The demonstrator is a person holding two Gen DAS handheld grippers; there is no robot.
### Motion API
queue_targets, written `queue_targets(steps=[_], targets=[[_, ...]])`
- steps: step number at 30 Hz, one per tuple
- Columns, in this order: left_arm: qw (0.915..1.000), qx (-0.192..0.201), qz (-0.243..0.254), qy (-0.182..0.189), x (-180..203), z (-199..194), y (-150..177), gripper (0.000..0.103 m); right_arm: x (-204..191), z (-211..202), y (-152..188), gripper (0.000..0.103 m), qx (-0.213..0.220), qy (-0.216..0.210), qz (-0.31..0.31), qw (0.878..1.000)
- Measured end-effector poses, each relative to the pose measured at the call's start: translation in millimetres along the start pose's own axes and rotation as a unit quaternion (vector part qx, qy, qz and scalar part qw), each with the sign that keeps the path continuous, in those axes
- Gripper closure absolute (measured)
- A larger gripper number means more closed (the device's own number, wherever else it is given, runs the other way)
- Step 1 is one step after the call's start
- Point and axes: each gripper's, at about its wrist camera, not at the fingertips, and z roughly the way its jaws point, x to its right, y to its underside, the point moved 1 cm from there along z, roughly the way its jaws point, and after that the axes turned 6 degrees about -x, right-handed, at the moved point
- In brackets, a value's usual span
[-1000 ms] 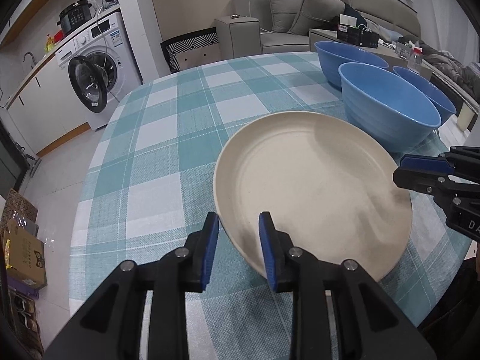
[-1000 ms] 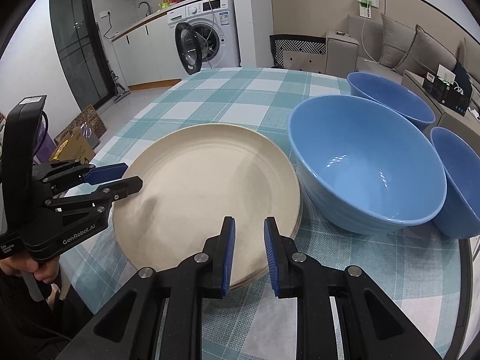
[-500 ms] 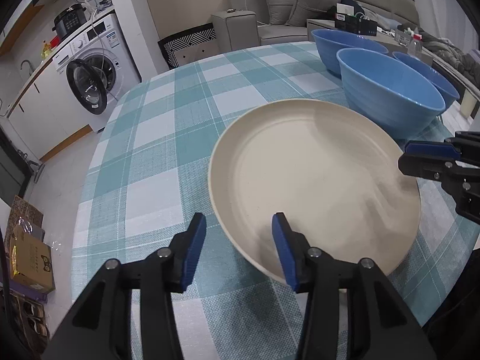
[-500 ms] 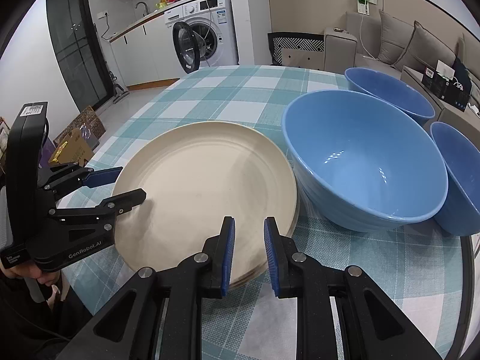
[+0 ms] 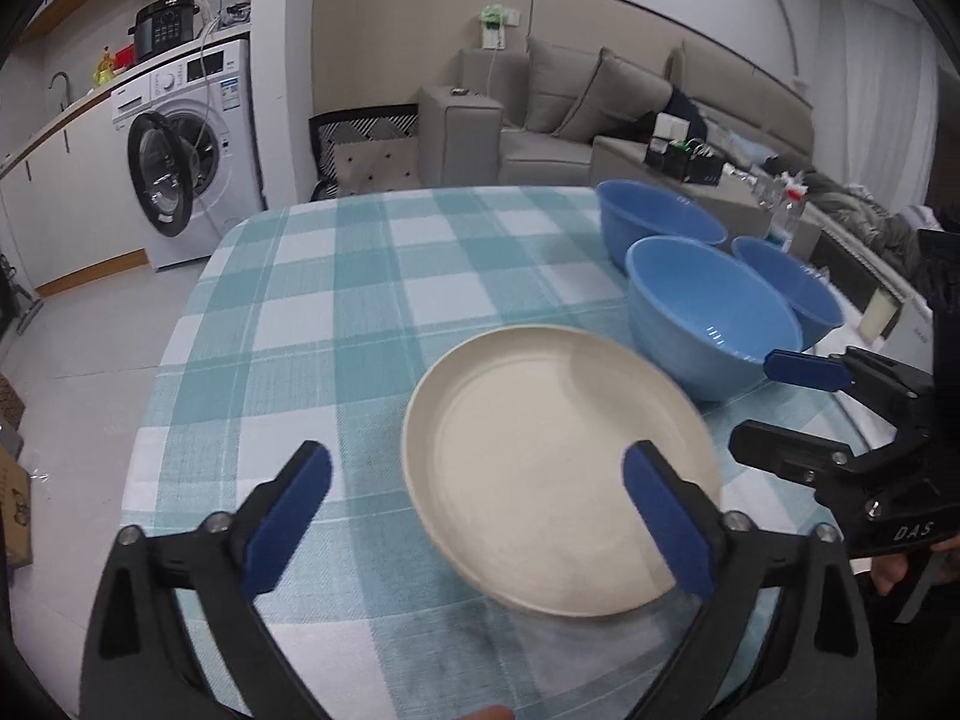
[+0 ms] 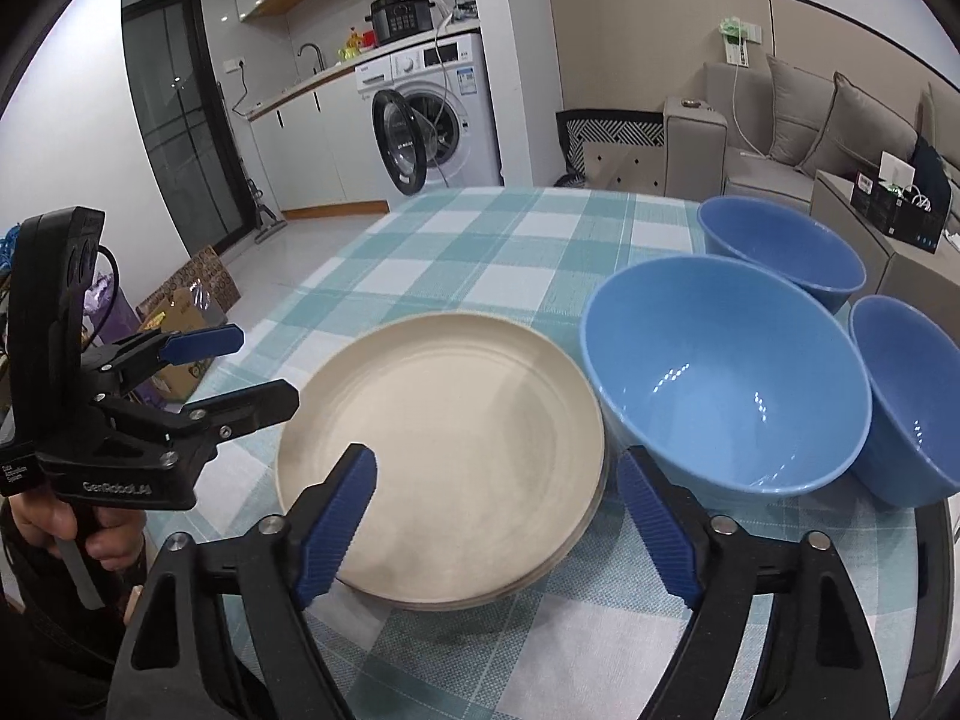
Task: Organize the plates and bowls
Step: 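Open both tools to release the stacked cream plate, then move both open tools toward the blue bowls beside the plates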
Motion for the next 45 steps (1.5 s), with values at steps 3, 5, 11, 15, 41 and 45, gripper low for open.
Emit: queue_targets(steps=[3, 5, 11, 15, 41, 45], targets=[[0.9998, 0.009, 0.009, 0.014, 6.8, -5.8, -4.9, 0.000, 7.1, -14.9, -7.3, 0.001, 0.020, -0.002, 0.007, 1.000], [0.9996, 0.017, 0.014, 0.017, 11.0, -9.3, -8.2, 0.000, 13.2, -24.0, -12.0, 0.001, 0.024, -0.010, 0.014, 1.000], [0.9993, 0.026, 0.021, 0.017, 23.3, -8.5, -24.2, 0.000, 32.2, -50.7, -26.2, 0.001, 0.043, 0.020, 0.021, 0.999], [0.9996, 0.022, 0.017, 0.010, 27.4, -3.3, -39.1, 0.000, 43.3, -66.3, -34.4, 0.001, 0.054, 0.037, 0.022, 0.998], [0.9975, 0.060, 0.035, 0.011, 75.7, 8.0, -124.2, 0.000, 120.1, -163.8, -64.5, 0.001, 0.126, 0.093, 0.057, 0.986], [0.9976, 0.059, 0.035, 0.011, 79.3, 16.4, -134.4, 0.000, 138.2, -165.3, -68.5, 0.001, 0.125, 0.098, 0.073, 0.985]])
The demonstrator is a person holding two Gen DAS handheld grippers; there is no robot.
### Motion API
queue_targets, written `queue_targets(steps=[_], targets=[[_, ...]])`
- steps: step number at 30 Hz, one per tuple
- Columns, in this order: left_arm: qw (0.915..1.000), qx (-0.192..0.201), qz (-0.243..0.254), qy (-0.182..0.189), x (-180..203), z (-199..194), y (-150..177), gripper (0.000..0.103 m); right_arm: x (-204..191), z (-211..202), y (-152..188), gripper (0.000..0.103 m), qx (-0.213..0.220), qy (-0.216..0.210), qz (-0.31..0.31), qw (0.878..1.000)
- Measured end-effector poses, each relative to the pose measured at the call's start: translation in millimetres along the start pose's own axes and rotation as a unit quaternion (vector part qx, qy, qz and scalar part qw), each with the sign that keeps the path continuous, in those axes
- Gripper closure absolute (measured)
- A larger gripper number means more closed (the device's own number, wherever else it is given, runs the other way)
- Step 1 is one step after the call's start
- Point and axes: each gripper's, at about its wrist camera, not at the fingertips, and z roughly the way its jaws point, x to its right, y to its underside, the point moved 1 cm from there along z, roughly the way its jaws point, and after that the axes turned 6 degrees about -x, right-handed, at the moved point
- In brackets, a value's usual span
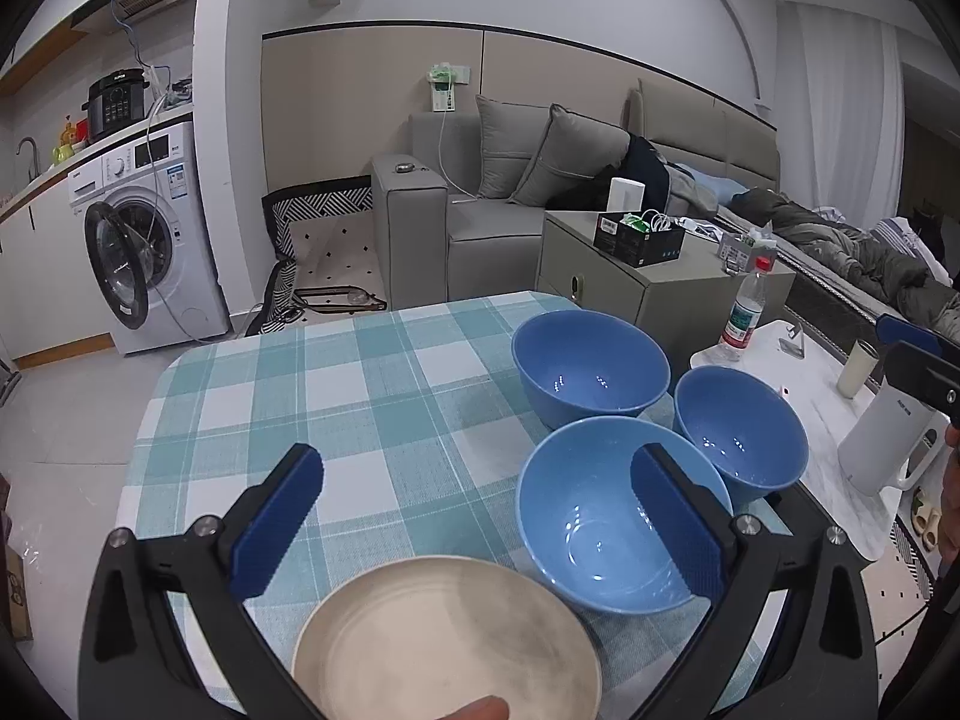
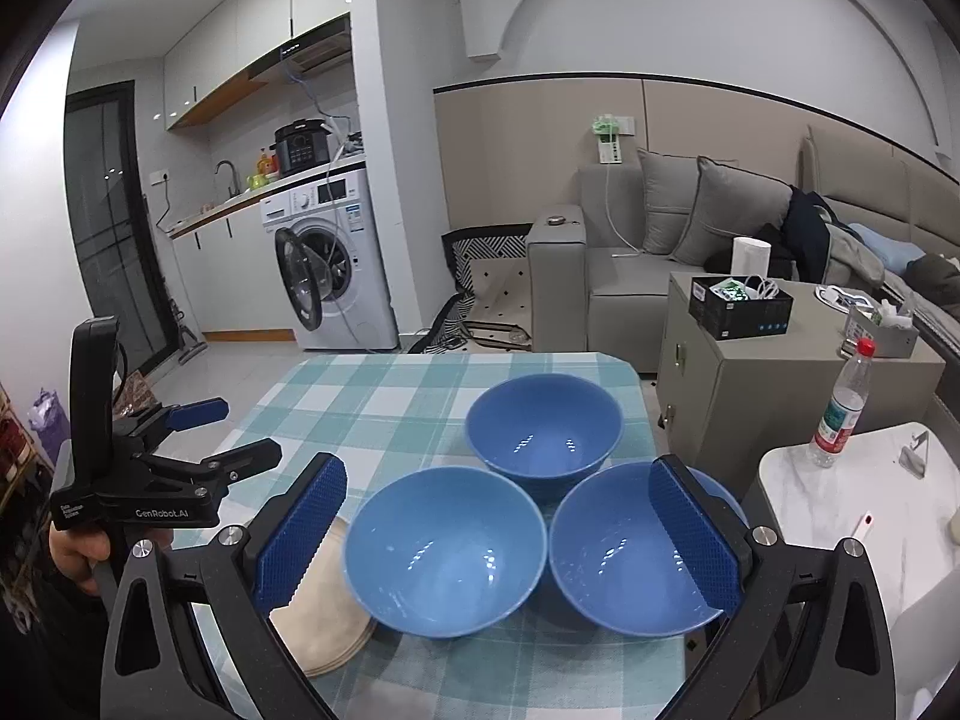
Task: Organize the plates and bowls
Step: 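Move both open tools toward the blue bowls beside the plates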
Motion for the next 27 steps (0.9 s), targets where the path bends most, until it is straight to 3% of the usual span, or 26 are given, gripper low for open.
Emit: queue_targets(steps=[14, 27], targets=[[1.0000, -0.005, -0.002, 0.001, 2.8, 38.5, -35.2, 0.000, 35.0, 32.5, -20.0, 0.001, -0.019, 0.017, 0.031, 0.999], [0.9989, -0.042, -0.018, -0.006, -7.0, 93.5, -51.6, 0.000, 65.7, 83.2, -36.5, 0.001, -0.052, 0.033, 0.059, 0.996]])
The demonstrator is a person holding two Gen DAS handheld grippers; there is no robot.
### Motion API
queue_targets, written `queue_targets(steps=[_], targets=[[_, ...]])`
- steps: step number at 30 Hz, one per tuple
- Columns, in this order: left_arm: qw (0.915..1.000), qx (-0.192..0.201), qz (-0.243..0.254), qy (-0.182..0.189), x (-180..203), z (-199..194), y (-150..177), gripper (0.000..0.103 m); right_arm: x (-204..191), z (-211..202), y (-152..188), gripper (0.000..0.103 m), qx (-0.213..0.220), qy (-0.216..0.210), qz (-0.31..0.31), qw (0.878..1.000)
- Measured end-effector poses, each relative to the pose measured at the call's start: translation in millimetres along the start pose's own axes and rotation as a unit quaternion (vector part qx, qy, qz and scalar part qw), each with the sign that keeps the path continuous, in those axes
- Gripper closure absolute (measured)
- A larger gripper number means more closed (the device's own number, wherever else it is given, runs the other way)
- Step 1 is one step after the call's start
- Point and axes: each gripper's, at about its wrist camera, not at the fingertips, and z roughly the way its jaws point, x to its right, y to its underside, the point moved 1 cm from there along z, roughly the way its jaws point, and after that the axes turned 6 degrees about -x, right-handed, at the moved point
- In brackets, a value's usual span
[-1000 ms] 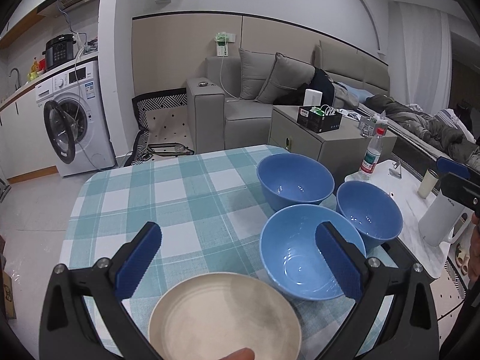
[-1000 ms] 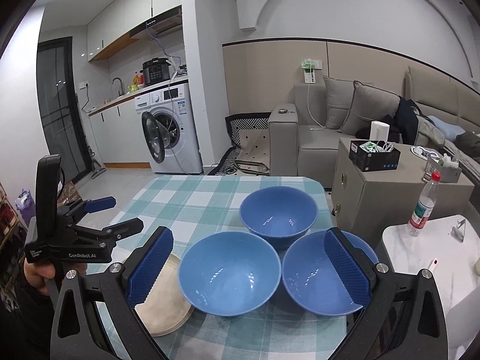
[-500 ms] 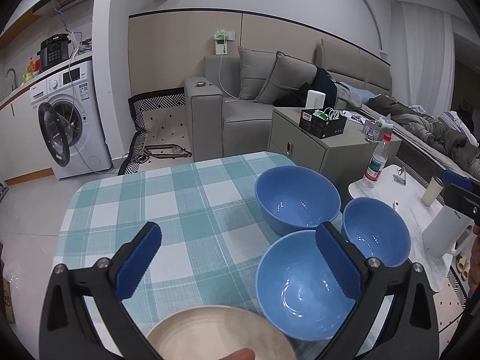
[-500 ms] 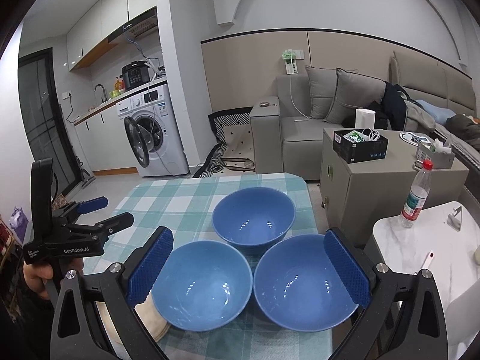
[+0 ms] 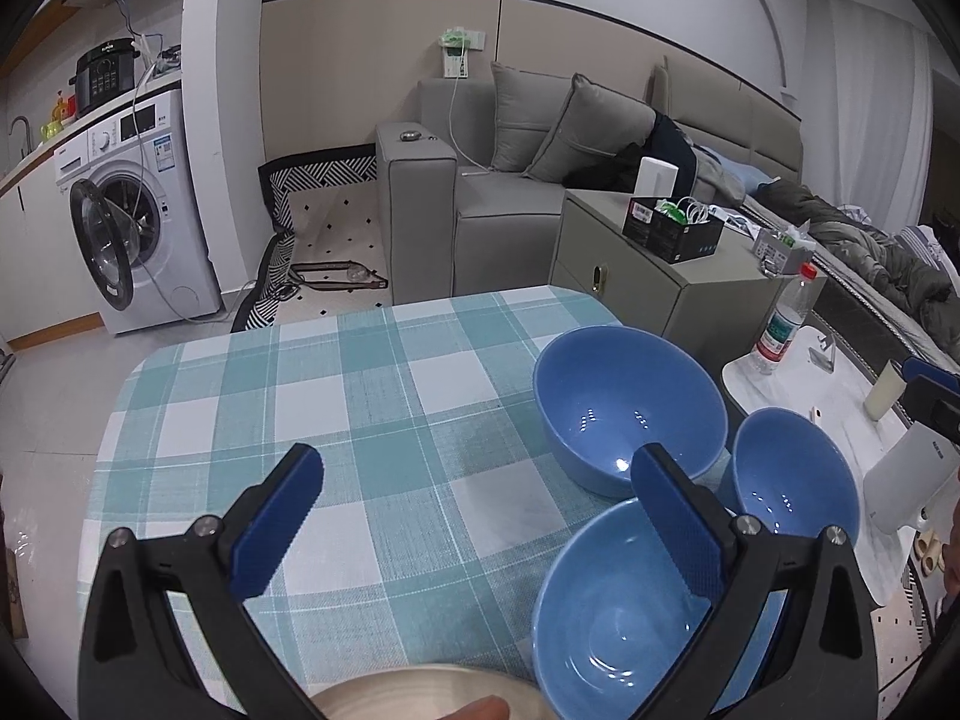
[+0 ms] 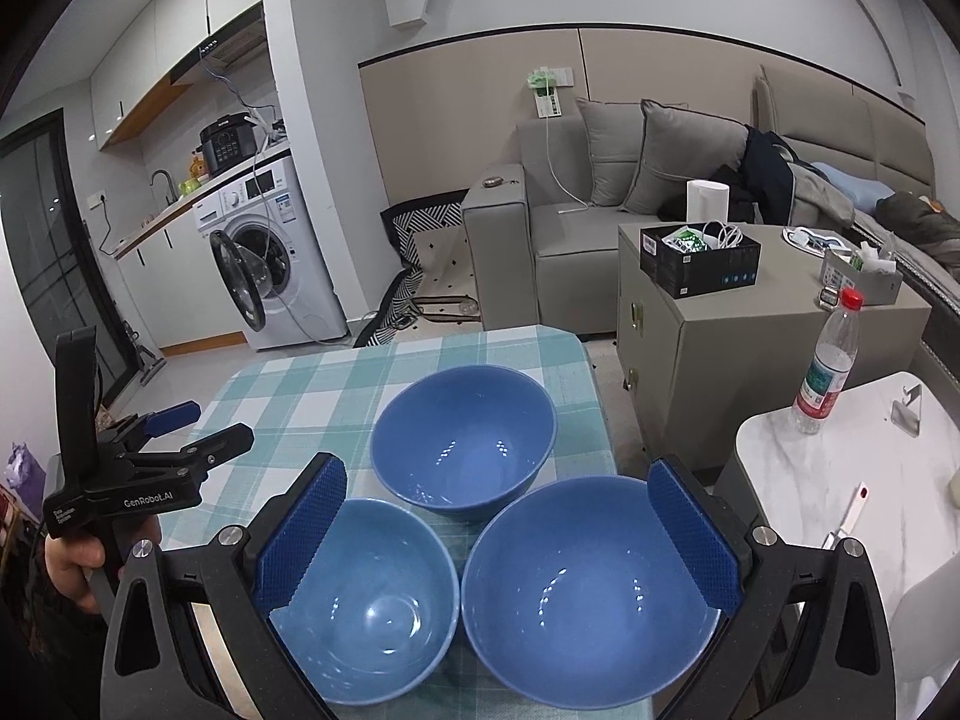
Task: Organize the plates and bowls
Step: 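Move both open tools toward the blue bowls beside the plates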
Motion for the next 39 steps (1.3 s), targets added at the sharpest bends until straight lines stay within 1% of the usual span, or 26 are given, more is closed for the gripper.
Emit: queue_targets(steps=[9, 24, 31, 39], targets=[[0.9997, -0.022, -0.008, -0.003, -1.9, 28.7, -9.9, 0.000, 11.6, 29.5, -12.1, 0.001, -0.020, 0.009, 0.008, 1.000], [0.9980, -0.063, 0.003, -0.004, 4.2, 75.2, -20.1, 0.000, 28.5, 85.7, -24.1, 0.001, -0.063, 0.021, 0.027, 0.997], [0.9968, -0.079, -0.004, -0.002, 2.9, 91.6, -24.4, 0.000, 33.9, 107.4, -28.2, 0.001, -0.078, 0.025, 0.031, 0.996], [0.9959, -0.091, 0.002, 0.004, 6.1, 106.5, -29.2, 0.000, 41.1, 131.5, -30.0, 0.001, -0.098, 0.030, 0.041, 0.994]])
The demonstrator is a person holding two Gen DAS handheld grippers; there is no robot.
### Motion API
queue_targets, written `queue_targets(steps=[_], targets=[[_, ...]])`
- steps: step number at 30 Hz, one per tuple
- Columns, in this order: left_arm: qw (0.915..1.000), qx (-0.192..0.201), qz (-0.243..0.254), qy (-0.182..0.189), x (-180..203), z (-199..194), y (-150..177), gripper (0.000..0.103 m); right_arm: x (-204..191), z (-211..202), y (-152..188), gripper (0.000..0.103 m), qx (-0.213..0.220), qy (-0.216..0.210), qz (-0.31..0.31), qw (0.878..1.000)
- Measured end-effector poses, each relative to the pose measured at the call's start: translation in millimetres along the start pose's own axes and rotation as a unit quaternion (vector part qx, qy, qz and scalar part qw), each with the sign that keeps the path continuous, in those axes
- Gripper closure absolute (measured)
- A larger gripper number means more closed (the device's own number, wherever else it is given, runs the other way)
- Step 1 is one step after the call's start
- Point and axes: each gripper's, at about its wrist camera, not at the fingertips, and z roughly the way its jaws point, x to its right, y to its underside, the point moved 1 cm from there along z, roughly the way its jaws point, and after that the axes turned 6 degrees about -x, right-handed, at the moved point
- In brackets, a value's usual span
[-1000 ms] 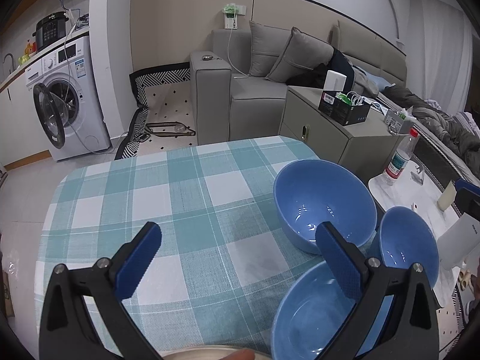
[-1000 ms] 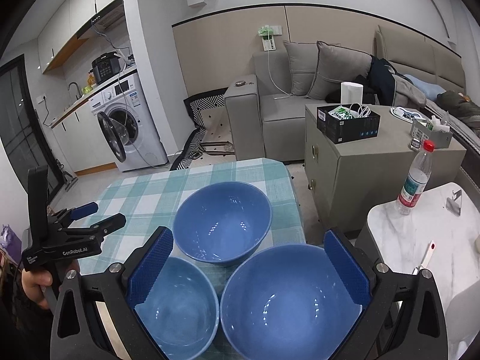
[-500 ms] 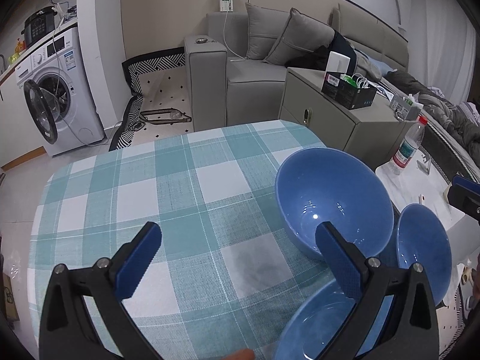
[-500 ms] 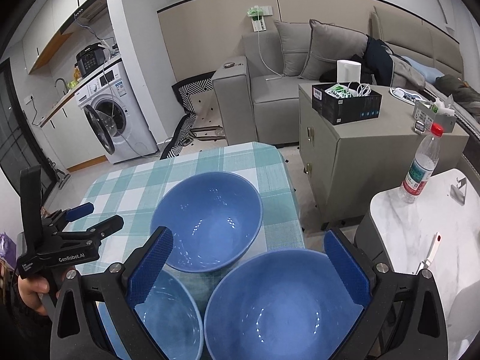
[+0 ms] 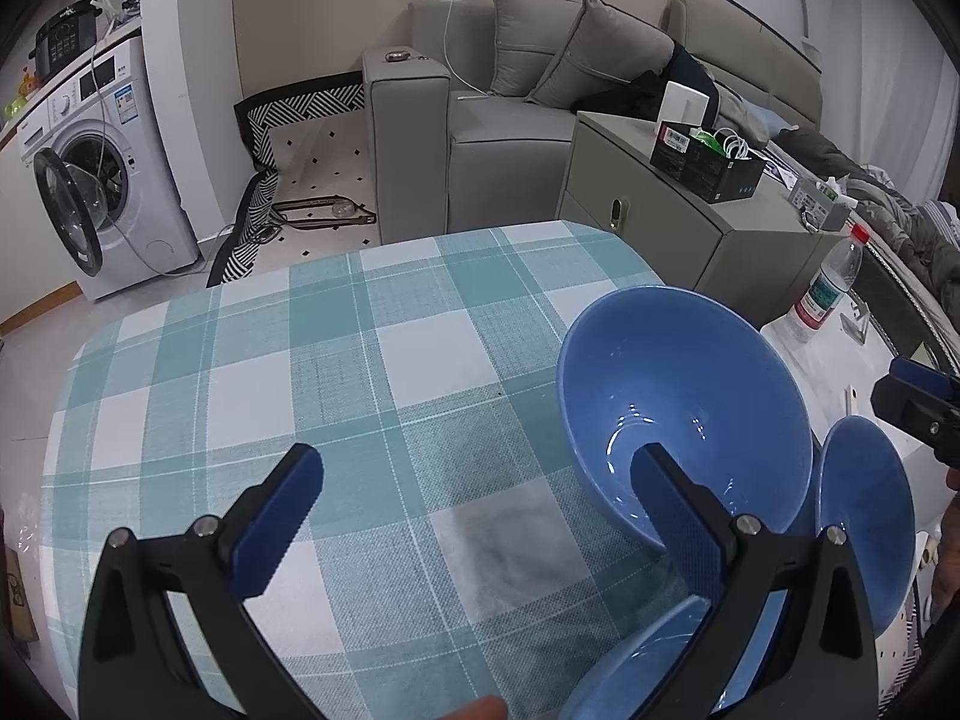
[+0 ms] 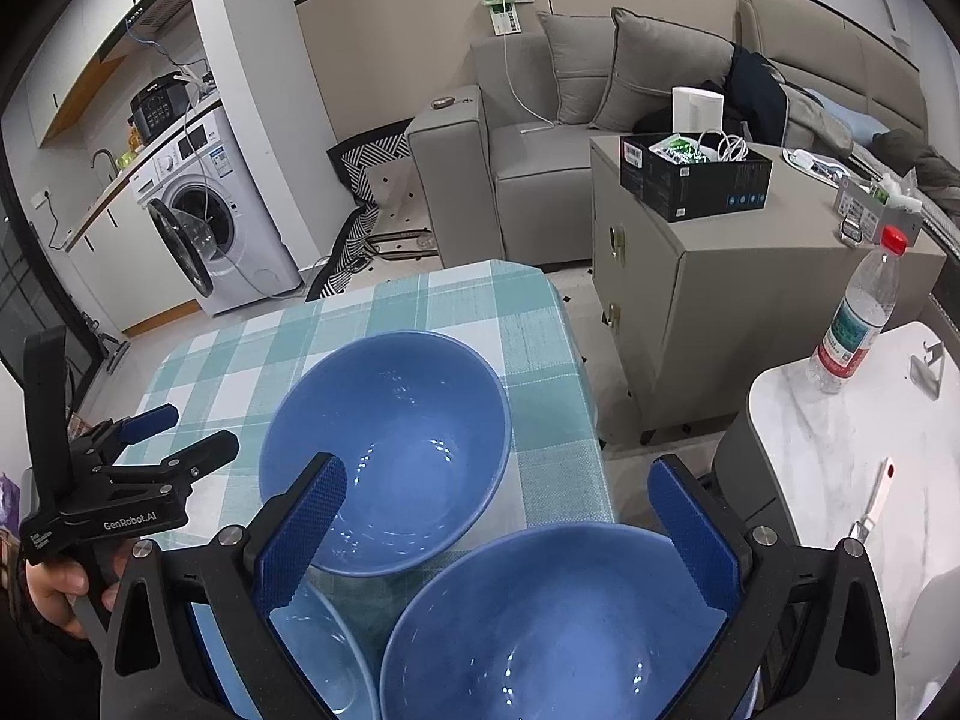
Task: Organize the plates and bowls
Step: 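Move both open tools toward the blue bowls beside the plates, then close the left tool on a blue bowl rim while the right tool closes too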
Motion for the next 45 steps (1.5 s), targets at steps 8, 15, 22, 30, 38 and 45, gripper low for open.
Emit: queue_targets(steps=[8, 15, 22, 30, 38, 45], targets=[[0.9998, -0.020, 0.008, 0.004, 5.3, 19.4, -4.6, 0.000, 5.3, 28.8, -0.6, 0.001, -0.027, 0.010, 0.008, 1.000], [0.9996, -0.023, 0.014, 0.003, 9.6, 26.9, -8.1, 0.002, 3.0, 47.4, 3.7, 0.004, -0.039, 0.013, -0.003, 0.999], [0.9981, -0.046, 0.035, 0.022, 18.0, 39.6, -7.1, 0.034, 2.4, 63.8, 3.5, 0.029, -0.057, 0.006, -0.010, 0.998], [0.9970, -0.052, 0.045, 0.036, 22.2, 41.5, -7.7, 0.054, -0.5, 71.8, 3.4, 0.048, -0.071, -0.003, -0.021, 0.997], [0.9945, -0.047, 0.085, 0.040, 34.3, 39.3, -6.1, 0.080, -9.7, 76.2, 3.5, 0.067, -0.080, 0.001, -0.039, 0.996], [0.9935, -0.034, 0.104, 0.033, 40.3, 35.6, -5.8, 0.086, -13.9, 76.8, 3.5, 0.079, -0.078, 0.007, -0.047, 0.996]])
